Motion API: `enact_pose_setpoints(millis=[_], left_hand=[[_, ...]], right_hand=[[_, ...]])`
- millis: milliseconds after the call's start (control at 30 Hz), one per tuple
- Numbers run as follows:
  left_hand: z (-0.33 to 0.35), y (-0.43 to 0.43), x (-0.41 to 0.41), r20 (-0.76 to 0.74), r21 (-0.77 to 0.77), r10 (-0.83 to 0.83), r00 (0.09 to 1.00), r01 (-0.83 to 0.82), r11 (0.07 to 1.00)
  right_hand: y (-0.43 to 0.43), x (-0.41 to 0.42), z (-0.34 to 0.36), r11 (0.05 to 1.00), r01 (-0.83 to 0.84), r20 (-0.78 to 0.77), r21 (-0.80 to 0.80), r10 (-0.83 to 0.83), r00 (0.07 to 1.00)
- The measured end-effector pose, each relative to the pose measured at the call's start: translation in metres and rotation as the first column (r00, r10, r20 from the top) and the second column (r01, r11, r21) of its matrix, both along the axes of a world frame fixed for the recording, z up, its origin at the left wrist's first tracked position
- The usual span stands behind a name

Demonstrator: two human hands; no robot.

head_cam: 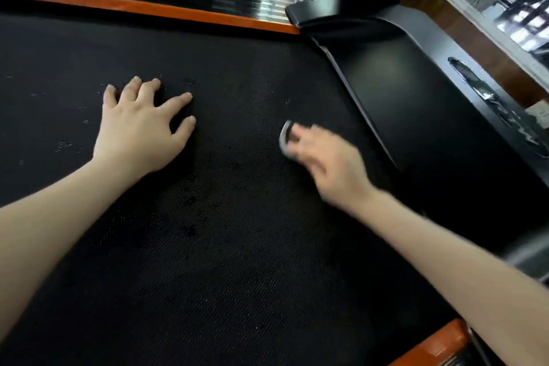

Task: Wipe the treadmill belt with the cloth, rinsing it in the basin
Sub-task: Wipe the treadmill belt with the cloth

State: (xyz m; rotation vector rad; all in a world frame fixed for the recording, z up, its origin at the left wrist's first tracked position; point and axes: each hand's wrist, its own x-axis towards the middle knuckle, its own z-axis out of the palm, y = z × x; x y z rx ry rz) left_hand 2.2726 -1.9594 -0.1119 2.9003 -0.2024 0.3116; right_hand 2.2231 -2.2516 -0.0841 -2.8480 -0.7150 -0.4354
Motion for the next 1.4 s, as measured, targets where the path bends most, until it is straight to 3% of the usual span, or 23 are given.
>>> enact_pose_setpoints(millis=[133, 233, 267, 333, 400, 433, 467, 567, 633, 767, 900, 1033, 1100, 1300, 1333, 1400], left_hand=[[-0.001, 0.000, 0.000, 0.005, -0.003, -0.004, 1.000, 0.004, 1.000], [-0.001, 0.001, -0.001, 0.003, -0.002, -0.002, 1.000, 0.002, 1.000], [0.000, 0.002, -0.001, -0.004, -0.004, 0.000, 1.000, 0.000, 1.000], [0.001, 0.001, -0.001, -0.017, -0.004, 0.001, 1.000, -0.001, 1.000], [0.001, 0.001, -0.001, -0.018, -0.002, 0.001, 1.000, -0.001, 1.000], [0.001, 0.001, 0.000, -0.017, -0.002, -0.001, 1.000, 0.001, 1.000], [0.001, 0.001, -0.001, -0.023, -0.002, -0.005, 1.000, 0.005, 1.000], [0.003, 0.001, -0.001, -0.036, 0.000, 0.006, 0.999, -0.006, 1.000], [0.002, 0.000, -0.002, -0.036, 0.006, 0.008, 0.999, -0.008, 1.000], [0.004, -0.001, -0.003, -0.081, 0.003, 0.000, 0.997, 0.000, 1.000], [0.019, 0.004, -0.023, -0.136, -0.127, -0.003, 0.991, -0.014, 0.992], [0.017, 0.035, -0.054, -0.141, 0.131, -0.002, 0.990, 0.021, 0.991], [0.014, 0.047, -0.059, -0.185, 0.125, 0.029, 0.982, -0.006, 0.992], [0.007, 0.049, -0.056, -0.162, 0.114, 0.033, 0.986, -0.015, 0.993], [0.007, 0.049, -0.057, -0.159, 0.111, 0.035, 0.987, -0.017, 0.994], [0.006, 0.049, -0.058, -0.138, 0.103, 0.035, 0.990, -0.021, 0.994]], right_hand=[[0.016, -0.099, -0.002, 0.961, -0.275, -0.136, -0.001, 0.273, 0.952], [0.001, -0.069, -0.001, 0.915, -0.403, -0.138, -0.035, 0.395, 0.908], [-0.003, -0.044, -0.005, 0.939, -0.342, -0.091, -0.040, 0.337, 0.937], [-0.008, 0.010, -0.007, 0.998, -0.050, -0.026, 0.035, 0.051, 0.998], [0.000, 0.043, -0.002, 0.963, 0.258, -0.078, 0.073, -0.252, 0.965], [0.007, 0.044, -0.002, 0.950, 0.311, -0.094, 0.040, -0.306, 0.947], [0.015, 0.033, -0.003, 0.958, 0.287, -0.091, 0.030, -0.283, 0.955], [0.044, -0.038, -0.005, 0.999, -0.010, -0.068, 0.036, 0.013, 0.998], [0.052, -0.069, -0.008, 0.995, -0.094, -0.082, -0.009, 0.093, 0.992], [0.052, -0.066, -0.007, 0.999, -0.035, -0.071, -0.027, 0.033, 0.997], [0.052, -0.065, -0.011, 0.998, -0.057, -0.057, -0.008, 0.057, 0.997], [0.048, -0.050, -0.005, 0.993, -0.110, -0.063, 0.046, 0.113, 0.992], [0.048, -0.030, -0.008, 0.995, -0.097, -0.051, 0.035, 0.099, 0.994], [0.076, 0.059, -0.006, 0.945, 0.326, -0.115, 0.034, -0.320, 0.940], [0.084, 0.057, -0.007, 0.951, 0.309, -0.085, 0.032, -0.305, 0.949], [0.099, 0.030, -0.009, 0.991, 0.123, 0.001, 0.044, -0.123, 0.992]])
